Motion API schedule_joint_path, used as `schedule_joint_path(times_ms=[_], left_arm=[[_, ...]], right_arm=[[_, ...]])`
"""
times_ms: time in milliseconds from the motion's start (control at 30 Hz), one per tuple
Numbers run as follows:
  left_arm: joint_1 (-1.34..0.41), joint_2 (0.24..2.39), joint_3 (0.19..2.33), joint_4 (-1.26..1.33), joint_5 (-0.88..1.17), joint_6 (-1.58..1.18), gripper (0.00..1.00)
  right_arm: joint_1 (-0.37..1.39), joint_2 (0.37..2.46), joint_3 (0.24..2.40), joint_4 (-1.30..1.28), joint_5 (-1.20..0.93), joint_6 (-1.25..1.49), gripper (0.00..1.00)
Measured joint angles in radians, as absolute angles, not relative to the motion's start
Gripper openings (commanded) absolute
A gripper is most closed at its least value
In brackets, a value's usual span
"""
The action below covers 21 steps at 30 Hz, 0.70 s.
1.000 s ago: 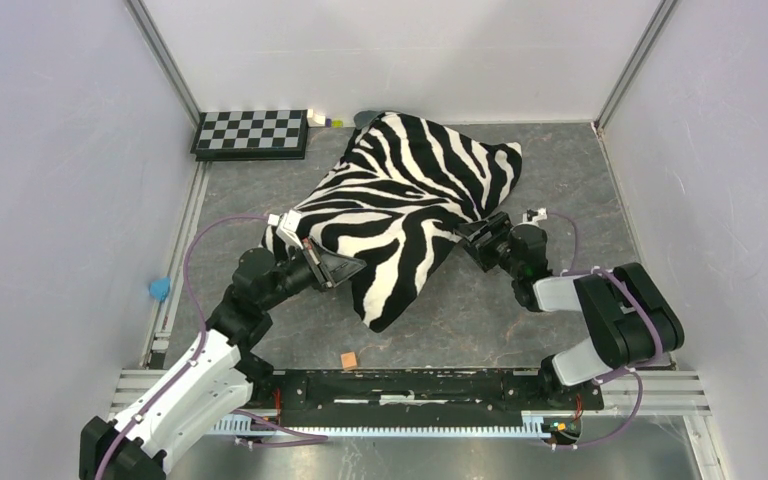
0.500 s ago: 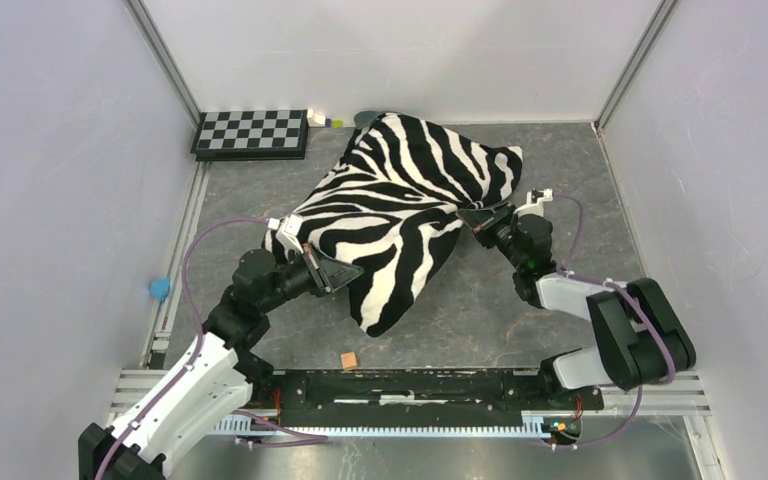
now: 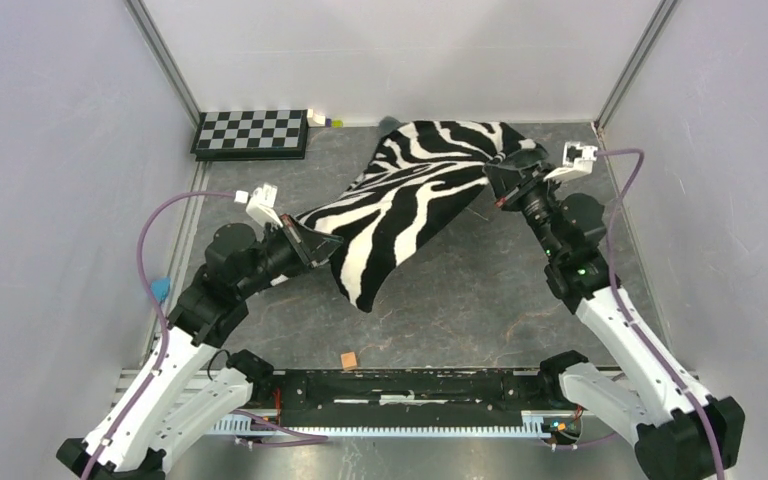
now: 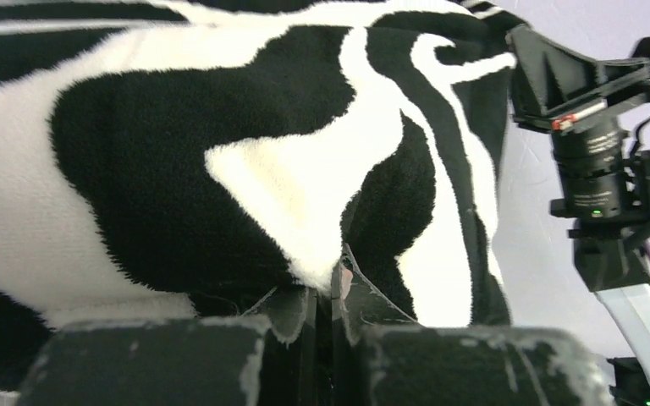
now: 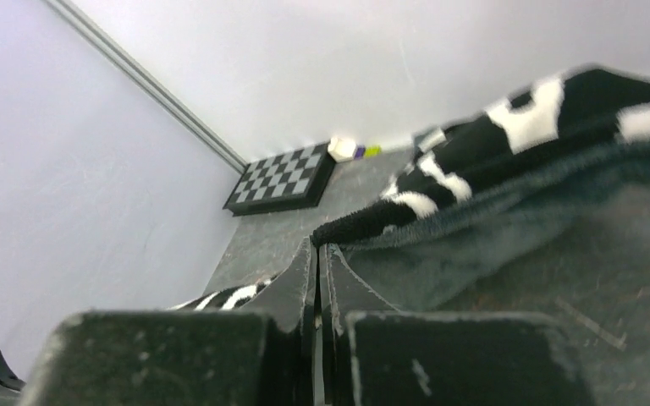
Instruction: Remove the pillowcase from the pillow
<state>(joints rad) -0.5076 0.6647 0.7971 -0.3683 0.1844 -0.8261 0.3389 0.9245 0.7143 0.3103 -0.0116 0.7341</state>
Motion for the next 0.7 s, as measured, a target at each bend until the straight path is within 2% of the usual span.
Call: schedule_joint_path(times_ms=[300,467,533,567,600,633,667,700], left_arm=[[-0.492,0.741,1.016,-0.433,0.165,-0.839,0.02],[-0.339,0.82,1.0,-0.387,0.269,-0.94,0.02],[-0.228,0.867,0.931,-0.306,0.349,-1.016,0.02],[-0.162,0.896,0.881,-0.249,0.395,-1.071,0.02],[-0.11,0.924,0.839,-0.2,0.426,-1.116,0.02],[-0.047,0.972,0.783,-0.116,0.469,-1.181,0.07],[0.007,1.028,0.728,-0.027,0.505,-1.242,0.22],[0.054,1.087,0.683,0.062,0.532,-1.299,0.44]], right_arm=[[0.347,1.031,1.28,-0.036,-0.109,0.502,0.0],[0.352,1.168,1.436,-0.093,-0.131,0.484,0.01],[0.352,1.264,1.478,-0.104,-0.131,0.485,0.08],[0.353,1.319,1.498,-0.105,-0.133,0.487,0.15],[0.354,1.388,1.526,-0.11,-0.138,0.49,0.28],[0.356,1.449,1.551,-0.115,-0.142,0.491,0.42],[0.358,1.523,1.588,-0.123,-0.144,0.485,0.59],[0.359,1.589,1.618,-0.129,-0.146,0.479,0.76]])
